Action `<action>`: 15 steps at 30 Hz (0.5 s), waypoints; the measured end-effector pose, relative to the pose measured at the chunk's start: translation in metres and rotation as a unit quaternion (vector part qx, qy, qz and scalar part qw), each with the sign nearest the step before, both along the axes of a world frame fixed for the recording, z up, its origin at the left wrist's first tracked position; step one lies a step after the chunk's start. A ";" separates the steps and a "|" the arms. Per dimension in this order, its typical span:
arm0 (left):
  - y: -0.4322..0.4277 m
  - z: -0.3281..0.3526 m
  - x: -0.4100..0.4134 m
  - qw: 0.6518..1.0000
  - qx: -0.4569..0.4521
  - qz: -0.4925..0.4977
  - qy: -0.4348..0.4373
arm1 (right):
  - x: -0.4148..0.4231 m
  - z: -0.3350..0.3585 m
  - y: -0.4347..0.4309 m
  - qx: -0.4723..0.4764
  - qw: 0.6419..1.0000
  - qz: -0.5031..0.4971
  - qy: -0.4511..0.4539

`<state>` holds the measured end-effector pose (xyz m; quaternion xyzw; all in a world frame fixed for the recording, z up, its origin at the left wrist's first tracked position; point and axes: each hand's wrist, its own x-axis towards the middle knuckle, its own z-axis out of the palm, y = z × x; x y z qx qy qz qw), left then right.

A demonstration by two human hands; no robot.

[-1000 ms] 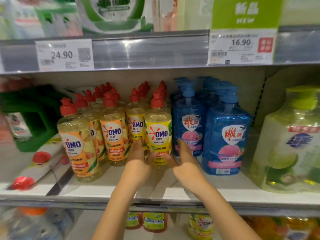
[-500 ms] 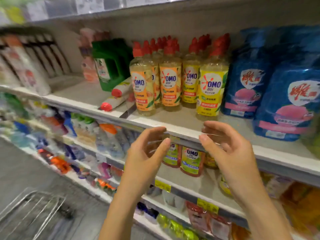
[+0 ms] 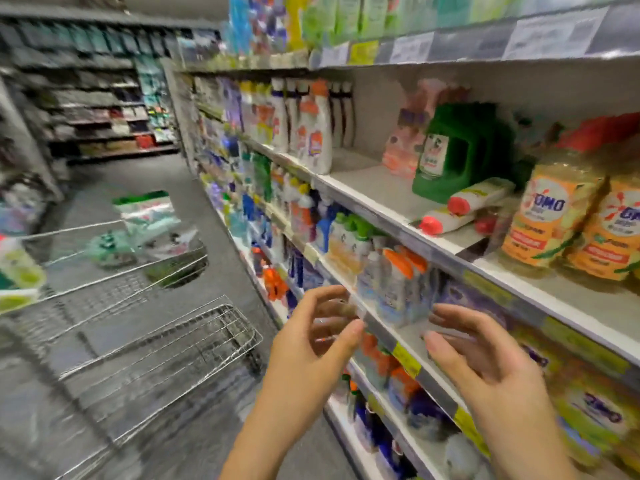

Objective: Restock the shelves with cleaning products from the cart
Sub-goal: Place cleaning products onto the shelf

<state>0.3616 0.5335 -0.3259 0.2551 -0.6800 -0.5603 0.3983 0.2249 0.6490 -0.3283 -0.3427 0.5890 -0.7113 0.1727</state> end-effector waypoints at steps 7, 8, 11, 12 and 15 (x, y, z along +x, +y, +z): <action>-0.115 -0.007 0.137 0.992 0.018 0.123 0.017 | 0.105 -0.001 -0.157 0.004 0.992 0.124 0.019; -0.133 -0.010 0.159 0.989 0.017 0.147 0.015 | 0.125 -0.001 -0.181 0.002 0.988 0.152 0.020; -0.181 -0.017 0.219 0.980 0.022 0.195 0.006 | 0.180 -0.004 -0.248 -0.004 0.974 0.224 0.032; -0.196 -0.020 0.237 0.977 0.023 0.211 -0.001 | 0.197 -0.006 -0.267 -0.004 0.970 0.241 0.028; -0.234 -0.027 0.284 0.966 0.026 0.255 -0.011 | 0.239 -0.016 -0.318 0.014 0.958 0.286 0.015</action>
